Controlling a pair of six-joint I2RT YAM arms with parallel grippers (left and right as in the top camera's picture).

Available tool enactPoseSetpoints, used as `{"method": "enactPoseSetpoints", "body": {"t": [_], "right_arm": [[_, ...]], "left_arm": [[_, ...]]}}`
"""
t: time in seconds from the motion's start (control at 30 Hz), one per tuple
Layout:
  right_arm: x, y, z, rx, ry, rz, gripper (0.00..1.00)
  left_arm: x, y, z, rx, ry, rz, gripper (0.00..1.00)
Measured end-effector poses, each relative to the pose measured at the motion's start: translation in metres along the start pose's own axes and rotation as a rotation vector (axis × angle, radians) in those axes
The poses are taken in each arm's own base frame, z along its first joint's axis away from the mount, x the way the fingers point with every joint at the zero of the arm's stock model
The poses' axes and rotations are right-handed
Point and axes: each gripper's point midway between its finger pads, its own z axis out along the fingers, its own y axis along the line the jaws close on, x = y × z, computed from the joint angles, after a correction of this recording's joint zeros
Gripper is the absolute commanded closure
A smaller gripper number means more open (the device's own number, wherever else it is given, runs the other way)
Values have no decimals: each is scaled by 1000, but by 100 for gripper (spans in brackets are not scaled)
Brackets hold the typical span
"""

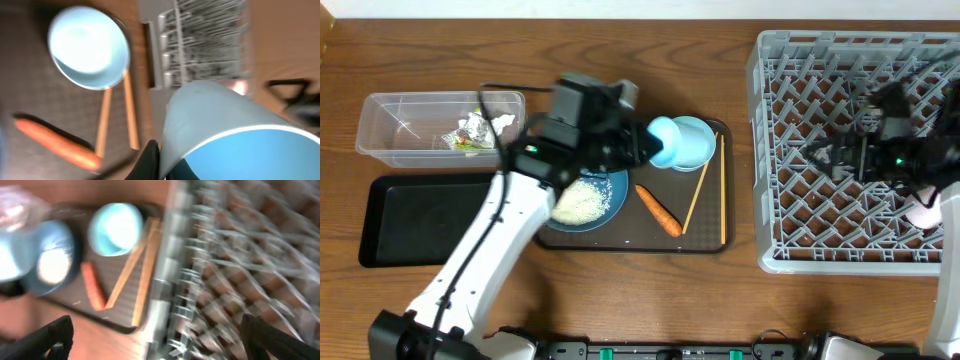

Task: Sort waste into correct bins and load items into the dishwasher rack
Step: 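Lift the light-blue cup and hand it to the right gripper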

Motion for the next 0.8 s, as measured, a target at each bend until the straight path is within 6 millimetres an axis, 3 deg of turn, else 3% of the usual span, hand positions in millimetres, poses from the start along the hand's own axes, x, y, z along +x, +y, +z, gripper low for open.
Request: {"method": "enactPoseSetpoints", "body": {"t": [0.17,0.33,0.67,0.8], "right_arm": [[-3,63,14,-271,-16,-257,1],[-2,114,34,-454,-30,-505,1],[1,179,66,-620,-62,-791,1],[1,200,70,-658,-100,-883,8]], "left_arm": [[1,-6,-12,155,102,-225,94],[13,-23,-17,261,211,-310,94],[23,-40,-25,348,300,-343,94],[24,-41,-26,358,309,-343,94]]}}
